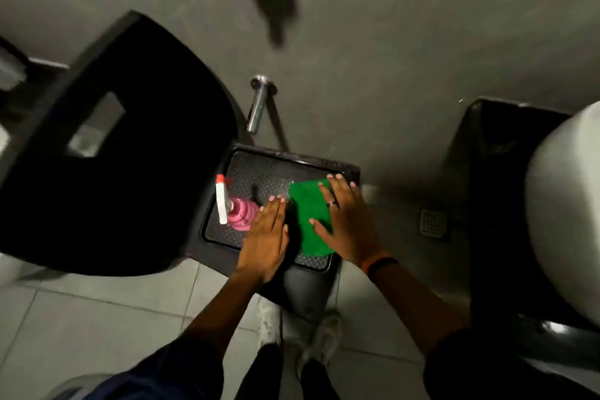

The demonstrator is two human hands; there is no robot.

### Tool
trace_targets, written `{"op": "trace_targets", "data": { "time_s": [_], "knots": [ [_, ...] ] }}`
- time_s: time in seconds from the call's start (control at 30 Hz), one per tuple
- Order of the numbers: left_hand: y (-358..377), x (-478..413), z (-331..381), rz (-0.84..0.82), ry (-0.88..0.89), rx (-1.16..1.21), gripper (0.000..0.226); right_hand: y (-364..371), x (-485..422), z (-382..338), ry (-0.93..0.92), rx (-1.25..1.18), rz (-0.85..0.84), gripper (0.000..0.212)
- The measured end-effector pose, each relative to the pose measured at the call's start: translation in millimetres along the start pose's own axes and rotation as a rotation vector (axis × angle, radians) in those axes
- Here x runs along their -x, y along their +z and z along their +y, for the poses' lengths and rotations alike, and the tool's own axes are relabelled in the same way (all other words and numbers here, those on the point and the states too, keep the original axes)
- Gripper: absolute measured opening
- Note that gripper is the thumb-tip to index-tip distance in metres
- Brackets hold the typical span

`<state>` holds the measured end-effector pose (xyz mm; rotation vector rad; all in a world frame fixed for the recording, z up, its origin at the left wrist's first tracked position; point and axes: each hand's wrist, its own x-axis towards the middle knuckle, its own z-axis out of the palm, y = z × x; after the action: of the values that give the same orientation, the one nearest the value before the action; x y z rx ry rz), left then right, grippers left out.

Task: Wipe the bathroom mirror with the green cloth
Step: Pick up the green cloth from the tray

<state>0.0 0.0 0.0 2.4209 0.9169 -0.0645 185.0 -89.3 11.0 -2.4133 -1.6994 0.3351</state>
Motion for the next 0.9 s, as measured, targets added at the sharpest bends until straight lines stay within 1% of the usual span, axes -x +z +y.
{"op": "trace_targets", "data": {
  "time_s": [0.1,0.2,0.3,0.43,0.5,0.63,0.73,0.8,0.87,0.9],
  "knots": [
    [53,-9,-31,-0.021,-0.045,-0.034,0.056,61,-2,8,-0.057,0.021,-0.100,0.077],
    [96,-22,-54,-0.026,-0.015,-0.059,0.057,116,-12,14,-0.087,0.065,-0.143,0.079],
    [111,-38,-58,0.001,0.024,-0.078,0.058,140,-21,21,-0.073,0.119,-0.126,0.080],
    [130,-45,-60,-0.005,-0.011,-0.068,0.062,158,-22,28,-0.043,0.236,-0.091,0.072],
    [136,-44,-63,-0.001,-0.013,-0.086,0.063,161,-22,27,-0.034,0.269,-0.098,0.071],
    [127,-45,-59,-0.054,-0.025,-0.098,0.063,147,-31,20,-0.036,0.286,-0.106,0.076],
    [108,-47,-46,-0.026,-0.021,-0.104,0.061,125,-38,18,-0.080,0.317,-0.141,0.078],
    [89,-51,-31,0.025,-0.005,-0.088,0.062,104,-42,16,-0.104,0.343,-0.120,0.067],
    [63,-56,-13,0.074,0.025,-0.083,0.063,76,-42,13,-0.110,0.336,-0.055,0.046],
    [50,-58,-4,0.093,0.039,-0.070,0.064,61,-42,11,-0.113,0.322,-0.020,0.040]
  ]
}}
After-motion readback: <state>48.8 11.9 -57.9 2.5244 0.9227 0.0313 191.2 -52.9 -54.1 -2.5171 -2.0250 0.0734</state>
